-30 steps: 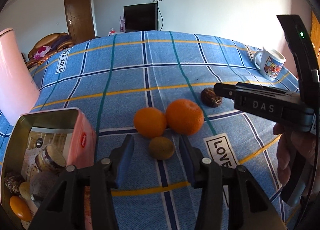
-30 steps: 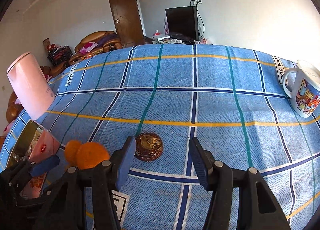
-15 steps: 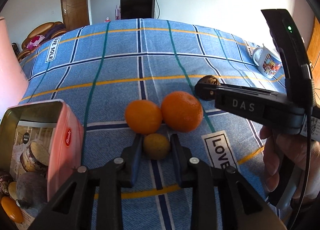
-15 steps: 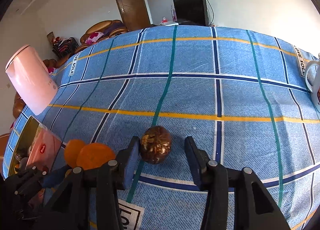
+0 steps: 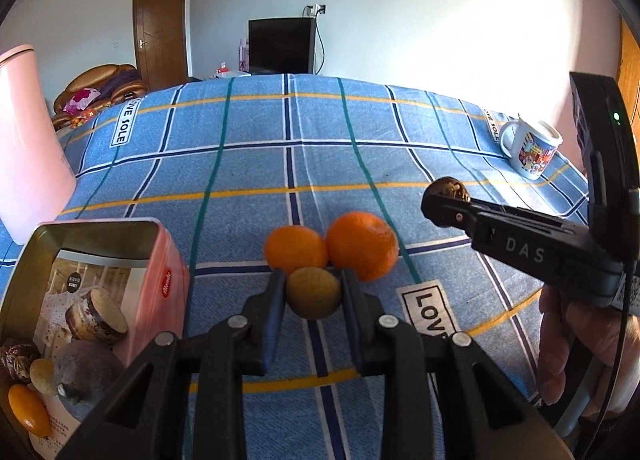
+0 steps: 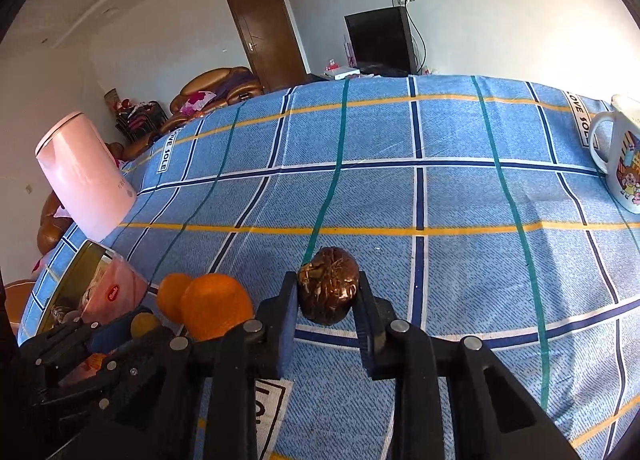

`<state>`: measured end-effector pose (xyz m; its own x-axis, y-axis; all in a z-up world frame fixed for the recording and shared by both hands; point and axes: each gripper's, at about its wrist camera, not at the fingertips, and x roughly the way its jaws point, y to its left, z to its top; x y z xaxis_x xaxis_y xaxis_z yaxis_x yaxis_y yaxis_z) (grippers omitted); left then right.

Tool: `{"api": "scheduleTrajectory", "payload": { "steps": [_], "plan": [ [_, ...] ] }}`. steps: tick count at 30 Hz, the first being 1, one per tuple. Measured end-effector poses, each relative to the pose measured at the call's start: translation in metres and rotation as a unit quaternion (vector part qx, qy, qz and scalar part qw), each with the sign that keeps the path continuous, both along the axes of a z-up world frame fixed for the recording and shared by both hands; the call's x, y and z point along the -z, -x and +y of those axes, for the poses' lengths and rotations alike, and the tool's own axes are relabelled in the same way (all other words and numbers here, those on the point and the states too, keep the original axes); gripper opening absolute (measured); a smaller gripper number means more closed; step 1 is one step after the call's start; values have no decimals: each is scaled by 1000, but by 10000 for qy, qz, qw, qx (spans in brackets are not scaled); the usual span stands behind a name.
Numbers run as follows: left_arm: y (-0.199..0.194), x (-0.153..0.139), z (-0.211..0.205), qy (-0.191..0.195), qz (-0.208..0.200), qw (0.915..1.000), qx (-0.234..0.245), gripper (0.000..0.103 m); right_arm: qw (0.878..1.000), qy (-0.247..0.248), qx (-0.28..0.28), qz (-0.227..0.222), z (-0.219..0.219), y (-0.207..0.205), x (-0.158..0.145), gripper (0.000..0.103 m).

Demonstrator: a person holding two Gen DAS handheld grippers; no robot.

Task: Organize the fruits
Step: 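Grasp the small yellow fruit with the left tool while the right grasps a brown date, then carry the yellow fruit with the left tool while the right carries the date over the tin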

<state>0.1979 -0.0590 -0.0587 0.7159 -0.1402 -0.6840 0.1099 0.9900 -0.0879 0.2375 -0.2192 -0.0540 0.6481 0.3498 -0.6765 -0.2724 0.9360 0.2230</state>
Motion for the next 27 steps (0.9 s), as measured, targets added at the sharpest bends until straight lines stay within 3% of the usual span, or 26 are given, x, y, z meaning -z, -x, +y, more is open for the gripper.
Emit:
{"api": "scheduleTrajectory", "payload": {
  "steps": [16, 27],
  "plan": [
    [21, -17, 7, -135, -743, 9966, -319, 29, 9917, 165, 56, -1277, 3, 51, -30, 28],
    [33, -24, 7, -221, -1118, 9925, -443, 29, 9846, 247, 84, -1729, 6, 69, -36, 28]
  ]
}}
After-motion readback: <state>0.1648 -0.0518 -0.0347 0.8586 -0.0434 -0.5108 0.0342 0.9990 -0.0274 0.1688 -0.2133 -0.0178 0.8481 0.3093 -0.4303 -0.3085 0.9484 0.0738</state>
